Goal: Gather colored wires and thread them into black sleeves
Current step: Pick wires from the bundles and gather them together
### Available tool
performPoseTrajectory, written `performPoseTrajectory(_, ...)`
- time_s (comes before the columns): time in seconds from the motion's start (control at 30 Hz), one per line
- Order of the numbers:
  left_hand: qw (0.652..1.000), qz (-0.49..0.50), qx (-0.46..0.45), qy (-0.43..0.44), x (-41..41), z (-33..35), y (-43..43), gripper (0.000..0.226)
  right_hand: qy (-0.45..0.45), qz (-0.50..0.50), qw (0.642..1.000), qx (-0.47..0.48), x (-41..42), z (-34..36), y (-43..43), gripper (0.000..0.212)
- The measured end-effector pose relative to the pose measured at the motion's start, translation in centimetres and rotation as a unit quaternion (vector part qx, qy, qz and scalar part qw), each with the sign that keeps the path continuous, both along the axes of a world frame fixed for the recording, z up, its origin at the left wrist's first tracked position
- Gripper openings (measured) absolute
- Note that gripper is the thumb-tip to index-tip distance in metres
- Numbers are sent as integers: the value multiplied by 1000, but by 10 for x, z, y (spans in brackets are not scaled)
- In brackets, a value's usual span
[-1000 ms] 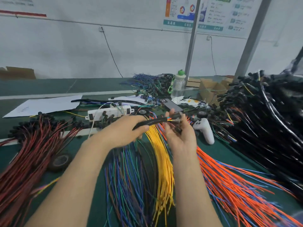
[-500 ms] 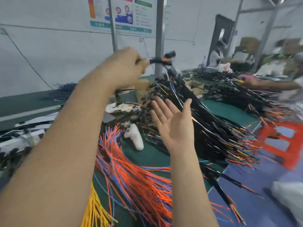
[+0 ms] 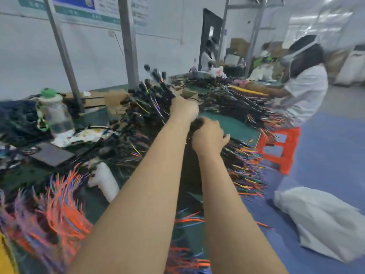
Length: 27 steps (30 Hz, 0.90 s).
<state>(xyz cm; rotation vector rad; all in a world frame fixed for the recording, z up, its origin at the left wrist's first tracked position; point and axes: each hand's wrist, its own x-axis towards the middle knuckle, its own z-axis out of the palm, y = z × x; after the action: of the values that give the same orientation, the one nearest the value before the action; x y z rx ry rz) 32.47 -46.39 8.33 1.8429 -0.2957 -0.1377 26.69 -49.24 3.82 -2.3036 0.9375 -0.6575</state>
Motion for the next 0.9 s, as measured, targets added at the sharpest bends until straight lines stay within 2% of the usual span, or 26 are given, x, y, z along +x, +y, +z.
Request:
performPoseTrajectory(0.1,997,-18,72,-2,19,-44,14,33,-14,-31,999,-1,16,-38,-4,47)
performPoseTrajectory(0.17,996,-21,75,-37,27,-56,20,32,-49,-59,997,-1,23,-41,-5,42)
performPoseTrajectory(0.33,998,16,-4,-68,28,-56,31,35,-109,-57,992,-30,24,-35,12,44)
performPoseTrajectory(0.4,996,44,-42,-68,24,-53,43,34,-171,-35,984,-45,22,-31,32,44)
performPoseTrajectory(0.47,991,71,-89,-69,23,-44,60,27,-259,20,965,-39,20,-22,56,40)
performPoseTrajectory(0.53,984,98,-137,-63,22,-34,87,19,-306,108,945,26,17,-10,85,31)
performPoseTrajectory(0.6,972,131,-185,-59,20,-24,124,17,-286,197,933,94,15,-1,115,24)
performPoseTrajectory(0.7,957,197,-201,-65,9,-27,193,18,-229,301,914,143,12,-4,171,22)
performPoseTrajectory(0.8,942,277,-186,-48,-18,-52,266,13,-125,391,902,132,4,-27,234,24)
performPoseTrajectory(0.9,922,364,-131,-32,-57,-84,341,15,-22,492,865,97,-15,-57,297,34)
